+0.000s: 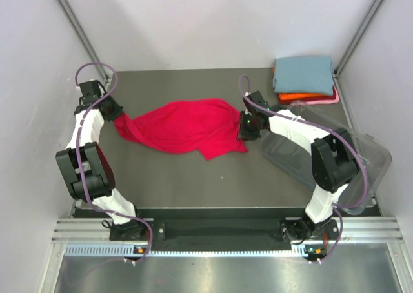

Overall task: Fold and stack the t-shirts
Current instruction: Flatten the tshirt out

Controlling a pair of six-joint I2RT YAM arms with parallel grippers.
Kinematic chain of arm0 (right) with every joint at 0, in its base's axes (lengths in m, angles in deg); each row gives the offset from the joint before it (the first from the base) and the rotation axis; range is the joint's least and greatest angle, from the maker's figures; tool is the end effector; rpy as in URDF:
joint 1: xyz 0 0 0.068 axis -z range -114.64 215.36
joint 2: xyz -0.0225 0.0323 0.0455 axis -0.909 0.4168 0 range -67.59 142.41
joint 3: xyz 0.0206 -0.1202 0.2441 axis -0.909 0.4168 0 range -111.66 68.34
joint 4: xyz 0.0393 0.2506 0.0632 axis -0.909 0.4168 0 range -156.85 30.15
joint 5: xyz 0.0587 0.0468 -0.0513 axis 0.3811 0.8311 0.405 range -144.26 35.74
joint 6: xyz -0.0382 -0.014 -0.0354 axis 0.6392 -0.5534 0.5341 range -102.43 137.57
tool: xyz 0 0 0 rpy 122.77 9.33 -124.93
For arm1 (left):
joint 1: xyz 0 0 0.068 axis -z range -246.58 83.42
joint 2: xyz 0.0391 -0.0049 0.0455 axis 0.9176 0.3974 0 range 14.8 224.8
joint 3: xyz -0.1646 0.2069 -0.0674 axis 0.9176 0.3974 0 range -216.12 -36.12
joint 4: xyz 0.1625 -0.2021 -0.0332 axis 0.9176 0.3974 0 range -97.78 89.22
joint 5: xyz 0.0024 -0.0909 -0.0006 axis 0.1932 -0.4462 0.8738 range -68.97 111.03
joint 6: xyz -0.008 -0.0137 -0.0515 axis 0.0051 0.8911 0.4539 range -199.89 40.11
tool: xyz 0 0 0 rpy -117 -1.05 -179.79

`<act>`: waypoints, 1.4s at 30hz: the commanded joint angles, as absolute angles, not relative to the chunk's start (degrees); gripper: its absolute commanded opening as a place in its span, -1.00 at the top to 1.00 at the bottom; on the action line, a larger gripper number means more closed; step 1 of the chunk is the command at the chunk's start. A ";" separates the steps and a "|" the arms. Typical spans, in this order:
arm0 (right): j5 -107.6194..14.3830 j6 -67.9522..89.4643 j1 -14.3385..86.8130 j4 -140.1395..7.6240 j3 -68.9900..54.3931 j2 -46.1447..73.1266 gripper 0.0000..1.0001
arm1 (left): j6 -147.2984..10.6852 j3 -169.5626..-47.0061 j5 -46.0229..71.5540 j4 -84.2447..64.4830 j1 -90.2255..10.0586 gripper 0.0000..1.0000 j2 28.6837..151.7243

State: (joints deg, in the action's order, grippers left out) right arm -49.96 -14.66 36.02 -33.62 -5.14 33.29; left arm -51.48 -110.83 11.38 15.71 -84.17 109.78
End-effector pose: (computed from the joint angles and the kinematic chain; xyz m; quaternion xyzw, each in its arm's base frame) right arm 0.3200 0.1830 0.2179 0.0148 0.9666 0.1608 0.1990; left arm 0.3569 0.1068 0.2725 -0.3277 0.8565 -0.1139 0.3823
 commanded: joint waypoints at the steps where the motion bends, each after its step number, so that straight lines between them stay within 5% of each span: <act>1: -49.08 -15.74 36.01 -37.32 -4.18 32.25 0.46 | -52.64 -110.73 10.48 13.14 -84.42 1.00 107.00; 42: -54.61 -15.83 33.99 -35.21 -5.23 37.53 0.46 | -52.47 -110.82 10.31 12.97 -84.34 1.00 107.17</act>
